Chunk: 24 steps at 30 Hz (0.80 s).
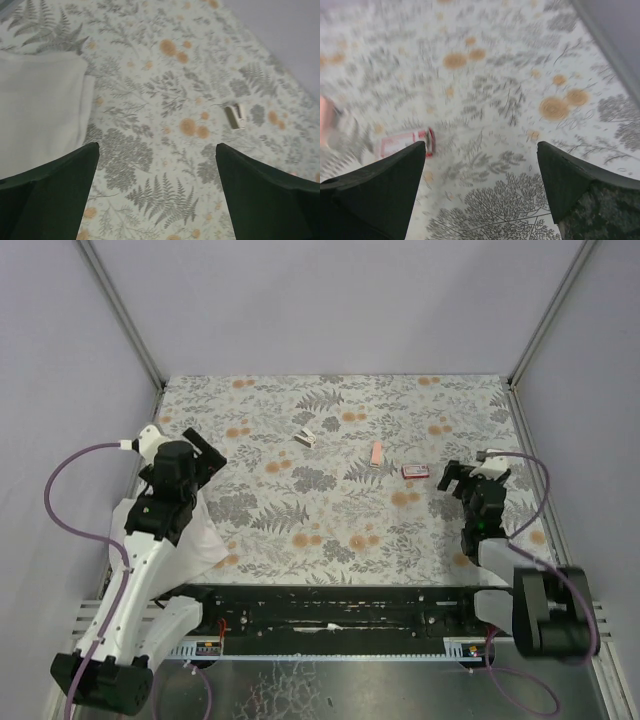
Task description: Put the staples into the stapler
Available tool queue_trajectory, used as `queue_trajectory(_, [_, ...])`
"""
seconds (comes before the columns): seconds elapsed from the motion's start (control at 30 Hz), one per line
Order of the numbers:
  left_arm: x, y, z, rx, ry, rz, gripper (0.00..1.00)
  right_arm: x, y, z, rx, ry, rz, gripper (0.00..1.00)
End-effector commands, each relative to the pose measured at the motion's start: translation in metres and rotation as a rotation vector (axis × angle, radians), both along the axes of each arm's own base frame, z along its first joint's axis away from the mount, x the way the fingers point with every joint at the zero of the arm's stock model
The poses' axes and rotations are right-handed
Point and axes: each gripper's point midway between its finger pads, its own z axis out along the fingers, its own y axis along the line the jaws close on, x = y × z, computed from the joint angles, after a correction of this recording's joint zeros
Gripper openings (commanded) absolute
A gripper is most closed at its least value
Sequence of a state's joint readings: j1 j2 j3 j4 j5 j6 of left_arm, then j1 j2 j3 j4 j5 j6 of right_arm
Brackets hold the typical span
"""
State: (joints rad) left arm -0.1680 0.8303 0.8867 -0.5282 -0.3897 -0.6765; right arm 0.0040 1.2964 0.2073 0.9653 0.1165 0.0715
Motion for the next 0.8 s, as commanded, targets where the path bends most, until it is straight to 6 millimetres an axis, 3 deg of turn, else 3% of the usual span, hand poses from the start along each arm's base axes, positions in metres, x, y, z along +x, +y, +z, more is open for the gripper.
queue_trajectory(0.0, [-0.012,0.02,-0.011,0.089,0.139,0.081,1.0,-0.009,-0.015,0.066,0.241,-0.101,-0.207,0.99])
queue_trajectory(0.1, [-0.012,0.017,-0.022,0.1,0.19,0.051,1.0,-0.021,-0.007,0.061,0.356,-0.063,-0.22,0.99])
queue_trajectory(0.3, [-0.005,0.008,-0.038,0.099,0.212,-0.007,1.0,-0.026,0.01,0.067,0.37,-0.104,-0.102,0.99])
queue_trajectory(0.57, [-0.003,0.004,-0.046,0.137,0.168,-0.078,1.0,-0.011,0.042,0.05,0.383,0.21,0.034,0.99])
queue_trajectory(0.67, [-0.005,-0.006,-0.048,0.139,0.123,-0.159,1.0,-0.007,0.041,0.033,0.348,0.372,0.023,1.0])
queue_trajectory(0.77, [-0.011,0.0,-0.039,0.18,0.118,-0.156,1.0,-0.002,0.035,0.02,0.312,0.452,-0.008,0.98])
